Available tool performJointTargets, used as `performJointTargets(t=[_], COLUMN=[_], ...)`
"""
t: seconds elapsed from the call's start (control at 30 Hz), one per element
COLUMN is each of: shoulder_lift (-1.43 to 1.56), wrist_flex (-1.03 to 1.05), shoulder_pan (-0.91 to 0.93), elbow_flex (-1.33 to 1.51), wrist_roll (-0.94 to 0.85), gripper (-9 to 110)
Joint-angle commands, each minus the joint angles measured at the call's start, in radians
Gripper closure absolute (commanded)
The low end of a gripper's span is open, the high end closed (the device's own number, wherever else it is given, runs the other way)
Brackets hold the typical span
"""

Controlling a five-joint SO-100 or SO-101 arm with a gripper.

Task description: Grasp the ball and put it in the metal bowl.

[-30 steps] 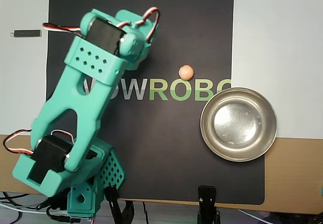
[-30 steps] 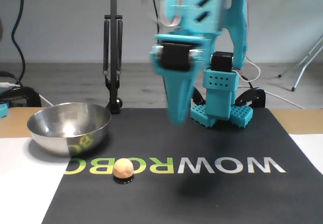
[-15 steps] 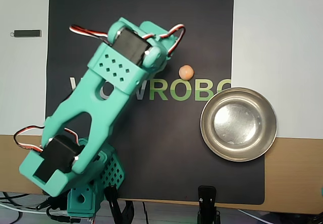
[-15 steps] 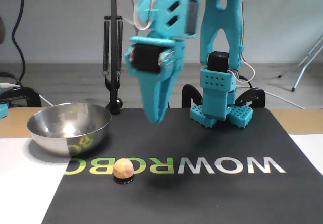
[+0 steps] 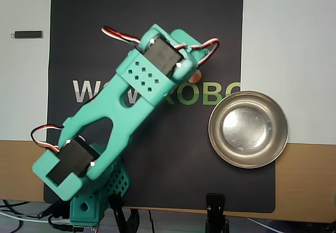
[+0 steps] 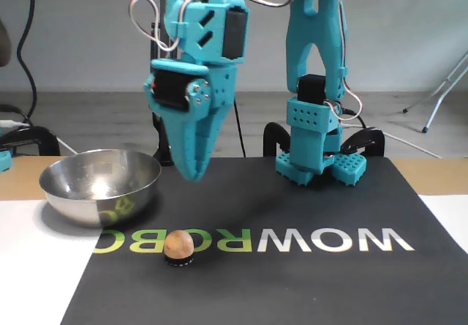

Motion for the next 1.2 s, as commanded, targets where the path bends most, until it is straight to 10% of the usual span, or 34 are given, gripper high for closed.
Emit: performJointTargets(t=[0.0,1.17], shoulder_lift=[0.0,-0.164], wrist_flex=[-0.005,-0.011], shoulder_pan=[0.021,0.083], elbow_flex=[-0.054,-0.098], wrist_roll=[0.0,0.0], gripper=[101,101])
